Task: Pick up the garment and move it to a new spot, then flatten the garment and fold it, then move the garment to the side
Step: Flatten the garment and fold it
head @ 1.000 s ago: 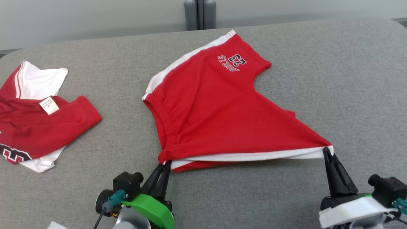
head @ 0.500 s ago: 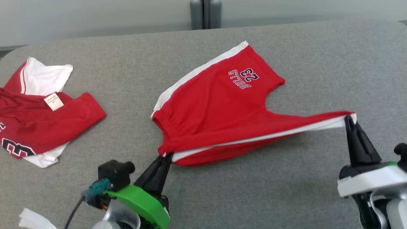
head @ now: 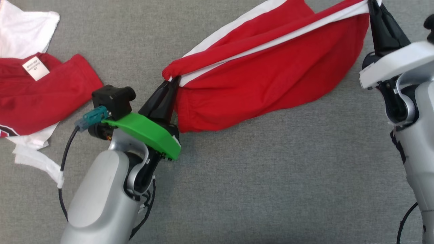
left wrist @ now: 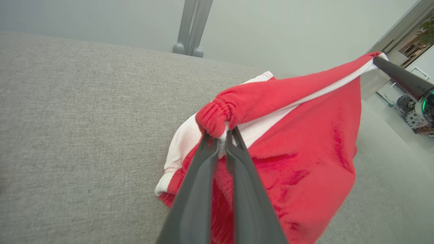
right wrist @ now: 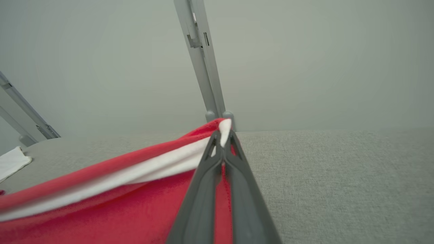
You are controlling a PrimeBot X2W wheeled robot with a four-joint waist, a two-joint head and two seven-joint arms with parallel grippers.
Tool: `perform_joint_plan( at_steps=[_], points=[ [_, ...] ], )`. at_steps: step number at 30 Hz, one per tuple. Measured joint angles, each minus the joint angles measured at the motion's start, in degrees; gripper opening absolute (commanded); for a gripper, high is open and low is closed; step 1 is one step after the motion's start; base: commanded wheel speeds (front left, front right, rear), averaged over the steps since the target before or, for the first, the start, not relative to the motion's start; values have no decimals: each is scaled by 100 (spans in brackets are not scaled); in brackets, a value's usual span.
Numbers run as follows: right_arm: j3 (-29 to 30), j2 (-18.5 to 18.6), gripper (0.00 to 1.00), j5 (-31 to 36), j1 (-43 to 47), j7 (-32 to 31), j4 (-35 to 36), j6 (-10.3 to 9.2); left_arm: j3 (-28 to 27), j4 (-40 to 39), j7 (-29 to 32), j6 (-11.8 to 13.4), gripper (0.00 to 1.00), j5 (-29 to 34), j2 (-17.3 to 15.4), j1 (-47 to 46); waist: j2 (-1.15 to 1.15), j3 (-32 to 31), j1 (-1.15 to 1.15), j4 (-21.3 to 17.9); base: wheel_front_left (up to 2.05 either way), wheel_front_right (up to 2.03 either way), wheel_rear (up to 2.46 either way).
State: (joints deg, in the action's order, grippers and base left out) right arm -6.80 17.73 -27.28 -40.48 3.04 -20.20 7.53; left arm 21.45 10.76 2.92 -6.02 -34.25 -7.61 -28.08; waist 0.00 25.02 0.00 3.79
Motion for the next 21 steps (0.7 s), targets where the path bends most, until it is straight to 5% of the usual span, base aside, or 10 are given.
perform_joint_plan(
  at_steps=[11, 12, 13, 14, 17, 21],
  points=[
    [-932, 98, 0, -154, -1540, 394, -1970, 0, 381, 1150, -205, -112, 0, -232, 163, -949, 0, 551, 0, 534, 0, 0, 0],
    [-1033, 92, 25, -169, -1617, 491, -2079, 0, 423, 1210, -236, -114, 34, -280, 170, -981, 0, 576, 0, 562, 0, 0, 0],
    [-1121, 92, 66, -172, -1667, 602, -2160, 0, 446, 1265, -304, -130, 100, -312, 190, -998, 0, 593, 0, 584, 0, 0, 0],
    [-1163, 92, 100, -172, -1688, 724, -2226, 0, 464, 1301, -368, -131, 100, -312, 199, -1008, 0, 601, 0, 597, 0, 0, 0],
    [-1327, 119, 100, -97, -1709, 1051, -2317, -1, 477, 1413, -727, -125, 100, -248, 203, -1014, 0, 578, 0, 596, 0, 0, 0],
    [-1148, 123, 100, 112, -1469, 1168, -1982, -1, 385, 1446, -1340, 187, 100, -4, 168, -923, 0, 475, 0, 535, 0, 0, 0]
  ],
)
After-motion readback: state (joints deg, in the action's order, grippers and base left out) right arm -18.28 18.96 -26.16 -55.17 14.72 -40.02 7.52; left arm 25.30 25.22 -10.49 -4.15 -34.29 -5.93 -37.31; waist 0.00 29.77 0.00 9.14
